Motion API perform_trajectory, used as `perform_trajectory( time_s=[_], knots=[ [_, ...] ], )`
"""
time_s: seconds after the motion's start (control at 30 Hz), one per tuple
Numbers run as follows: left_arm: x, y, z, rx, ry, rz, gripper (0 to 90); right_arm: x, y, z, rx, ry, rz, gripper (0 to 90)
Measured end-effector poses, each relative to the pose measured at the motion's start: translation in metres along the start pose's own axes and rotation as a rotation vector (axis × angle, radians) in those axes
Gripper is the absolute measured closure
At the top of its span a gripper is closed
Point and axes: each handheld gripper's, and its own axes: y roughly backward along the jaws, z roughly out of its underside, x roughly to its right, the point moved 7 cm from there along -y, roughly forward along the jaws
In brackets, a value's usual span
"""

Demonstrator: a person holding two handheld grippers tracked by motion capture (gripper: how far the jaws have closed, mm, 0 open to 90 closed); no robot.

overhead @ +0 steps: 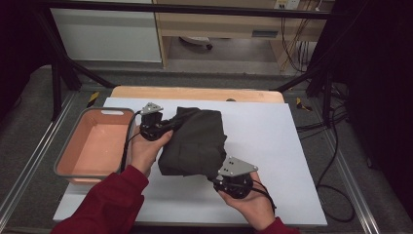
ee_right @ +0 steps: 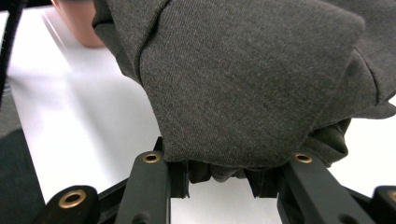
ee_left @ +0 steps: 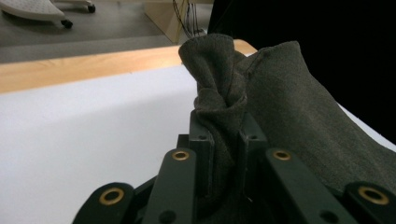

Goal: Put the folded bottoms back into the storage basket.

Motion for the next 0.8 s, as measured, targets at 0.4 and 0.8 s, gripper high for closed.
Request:
perform_trajectory(
  time_s=[0.4,0.8],
  knots=[
    [-0.026,0.026,-0.022,0.036,0.004,-0.054,79.6,-0.007,-0.02,-0.041,0.017,0.022,-0.042,65.5],
    [-0.062,0.067,-0.045,0.075,0.006,-0.102,79.6,-0.021,-0.046,-0.088,0.031,0.068,-0.095,65.5]
  ],
)
